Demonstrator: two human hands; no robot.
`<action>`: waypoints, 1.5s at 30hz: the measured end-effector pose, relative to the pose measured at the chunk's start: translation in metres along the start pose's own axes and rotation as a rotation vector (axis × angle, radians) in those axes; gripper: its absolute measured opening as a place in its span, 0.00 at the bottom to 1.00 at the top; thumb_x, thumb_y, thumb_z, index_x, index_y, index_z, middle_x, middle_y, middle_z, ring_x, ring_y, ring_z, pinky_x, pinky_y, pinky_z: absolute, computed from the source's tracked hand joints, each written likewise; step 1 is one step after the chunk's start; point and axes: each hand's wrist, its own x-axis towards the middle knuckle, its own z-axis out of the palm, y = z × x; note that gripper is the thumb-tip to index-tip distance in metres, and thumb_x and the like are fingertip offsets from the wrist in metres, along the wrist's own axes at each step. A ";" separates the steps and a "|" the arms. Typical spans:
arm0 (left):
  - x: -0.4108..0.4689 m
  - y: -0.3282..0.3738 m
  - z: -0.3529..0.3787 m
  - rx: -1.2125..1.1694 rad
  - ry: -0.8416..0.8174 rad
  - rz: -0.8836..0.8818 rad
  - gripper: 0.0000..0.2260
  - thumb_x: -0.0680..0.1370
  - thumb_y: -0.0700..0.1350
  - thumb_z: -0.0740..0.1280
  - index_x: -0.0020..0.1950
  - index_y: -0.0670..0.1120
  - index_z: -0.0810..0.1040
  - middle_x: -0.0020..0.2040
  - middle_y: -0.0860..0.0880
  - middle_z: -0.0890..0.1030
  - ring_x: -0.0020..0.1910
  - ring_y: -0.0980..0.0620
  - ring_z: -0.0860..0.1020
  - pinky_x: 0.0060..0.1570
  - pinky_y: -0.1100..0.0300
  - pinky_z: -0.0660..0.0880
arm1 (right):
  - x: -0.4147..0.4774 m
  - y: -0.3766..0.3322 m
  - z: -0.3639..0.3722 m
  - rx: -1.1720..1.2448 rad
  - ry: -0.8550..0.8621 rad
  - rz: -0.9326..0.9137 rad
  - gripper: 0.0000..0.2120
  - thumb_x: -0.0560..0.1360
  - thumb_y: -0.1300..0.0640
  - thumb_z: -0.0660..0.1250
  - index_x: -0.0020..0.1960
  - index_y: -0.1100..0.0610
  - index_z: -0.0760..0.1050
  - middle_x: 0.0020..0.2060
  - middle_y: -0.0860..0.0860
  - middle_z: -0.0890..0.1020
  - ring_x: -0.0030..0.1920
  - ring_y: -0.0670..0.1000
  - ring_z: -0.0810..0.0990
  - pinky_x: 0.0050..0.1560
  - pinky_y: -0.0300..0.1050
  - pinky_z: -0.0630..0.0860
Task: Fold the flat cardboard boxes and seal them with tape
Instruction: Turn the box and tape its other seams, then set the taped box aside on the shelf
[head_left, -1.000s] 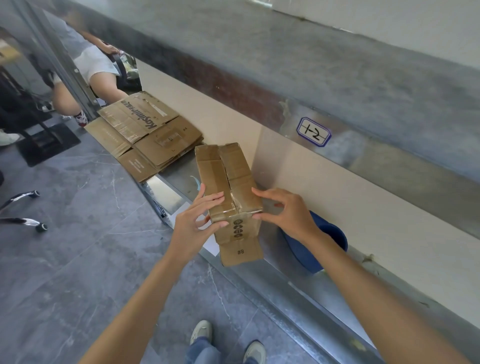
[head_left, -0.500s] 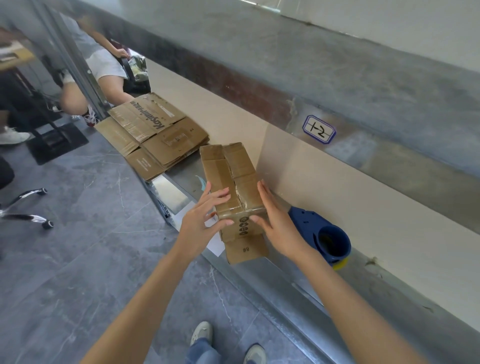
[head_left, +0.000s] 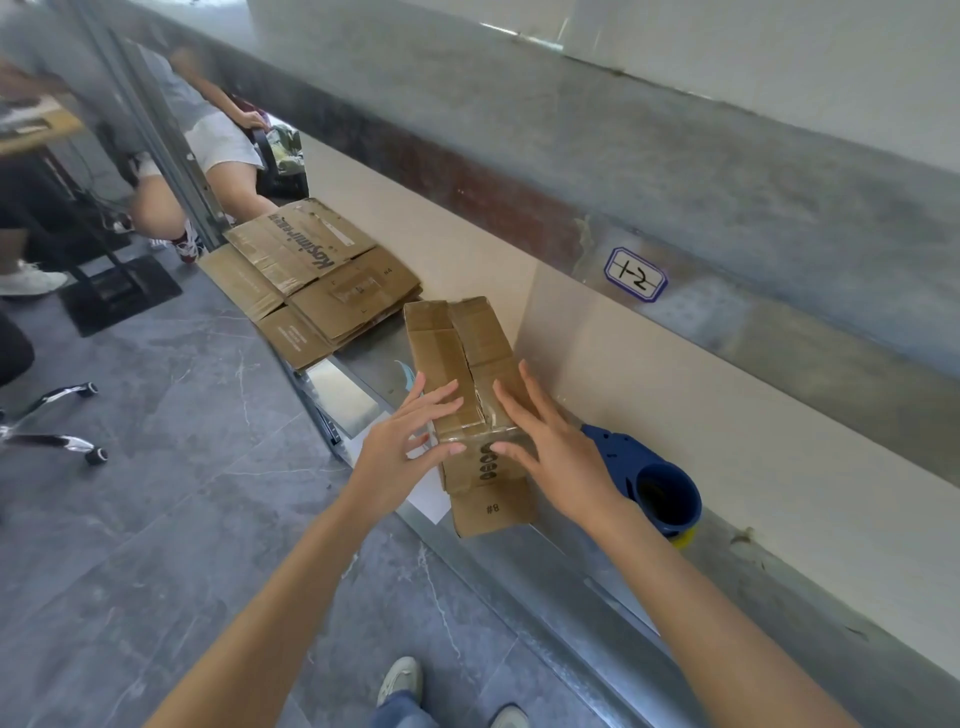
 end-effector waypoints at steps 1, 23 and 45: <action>0.000 0.001 0.000 -0.006 -0.002 -0.014 0.22 0.74 0.48 0.73 0.67 0.51 0.77 0.72 0.64 0.71 0.78 0.64 0.53 0.65 0.58 0.71 | 0.002 0.000 -0.001 -0.043 0.014 -0.022 0.35 0.80 0.44 0.63 0.80 0.44 0.49 0.79 0.42 0.37 0.79 0.46 0.42 0.67 0.52 0.71; 0.047 0.007 -0.071 0.170 0.021 0.123 0.19 0.77 0.34 0.67 0.67 0.46 0.76 0.69 0.53 0.75 0.68 0.57 0.71 0.68 0.55 0.68 | 0.014 -0.018 0.015 0.030 0.111 0.018 0.28 0.76 0.35 0.62 0.74 0.42 0.68 0.77 0.42 0.61 0.78 0.46 0.51 0.75 0.51 0.54; 0.148 -0.058 -0.107 0.256 -0.298 0.260 0.33 0.66 0.50 0.81 0.68 0.51 0.71 0.61 0.56 0.72 0.58 0.54 0.74 0.48 0.68 0.68 | 0.000 -0.106 0.037 0.165 0.445 0.739 0.40 0.78 0.38 0.62 0.82 0.51 0.48 0.80 0.44 0.50 0.79 0.45 0.50 0.77 0.44 0.54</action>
